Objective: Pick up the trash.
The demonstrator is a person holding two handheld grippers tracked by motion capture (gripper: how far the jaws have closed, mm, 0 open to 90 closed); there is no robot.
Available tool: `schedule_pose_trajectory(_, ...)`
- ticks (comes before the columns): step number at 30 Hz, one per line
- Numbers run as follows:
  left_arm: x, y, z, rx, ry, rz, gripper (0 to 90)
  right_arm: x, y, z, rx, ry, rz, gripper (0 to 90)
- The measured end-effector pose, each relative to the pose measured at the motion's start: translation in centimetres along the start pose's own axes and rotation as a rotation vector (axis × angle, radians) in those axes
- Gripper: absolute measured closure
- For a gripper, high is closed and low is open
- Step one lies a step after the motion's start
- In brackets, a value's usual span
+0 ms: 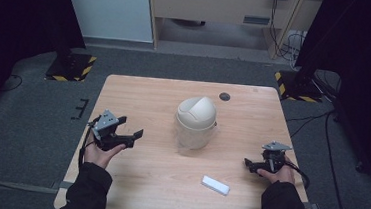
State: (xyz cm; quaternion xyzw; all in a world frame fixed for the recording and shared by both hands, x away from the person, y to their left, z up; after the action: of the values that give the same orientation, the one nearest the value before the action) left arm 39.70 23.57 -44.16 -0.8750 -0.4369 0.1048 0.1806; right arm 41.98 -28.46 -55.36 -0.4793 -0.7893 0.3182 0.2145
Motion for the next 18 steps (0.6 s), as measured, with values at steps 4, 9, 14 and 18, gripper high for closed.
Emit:
schedule_pose_trajectory(4,0.0,-0.1,-0.8,-0.01,0.013,0.006,15.1,0.0,0.0,0.0,0.0,0.0,0.0,0.8)
schedule_pose_trajectory(9,0.0,-0.1,-1.7,-0.032,0.008,0.004,14.4,0.0,0.0,0.0,0.0,-0.001,-0.001,0.7)
schedule_pose_trajectory(14,0.0,0.4,-2.7,-0.045,0.014,0.012,14.0,0.0,0.0,0.0,0.0,-0.001,-0.001,0.7)
schedule_pose_trajectory(18,-0.3,0.9,-3.5,-0.055,0.022,0.024,13.9,0.0,0.0,0.0,0.0,-0.001,-0.001,0.7)
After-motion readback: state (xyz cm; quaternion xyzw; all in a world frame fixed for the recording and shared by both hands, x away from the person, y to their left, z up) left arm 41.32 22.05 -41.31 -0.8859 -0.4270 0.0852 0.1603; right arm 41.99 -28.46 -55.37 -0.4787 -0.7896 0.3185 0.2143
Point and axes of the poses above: each handheld gripper's, and its own axes: y roughly forward along the jaws, z roughly out of its underside, x roughly to its left, the point moved 2 cm from there along y, roughly forward along the jaws, and after that the axes turned 2 degrees about y, right-handed, at the moved point
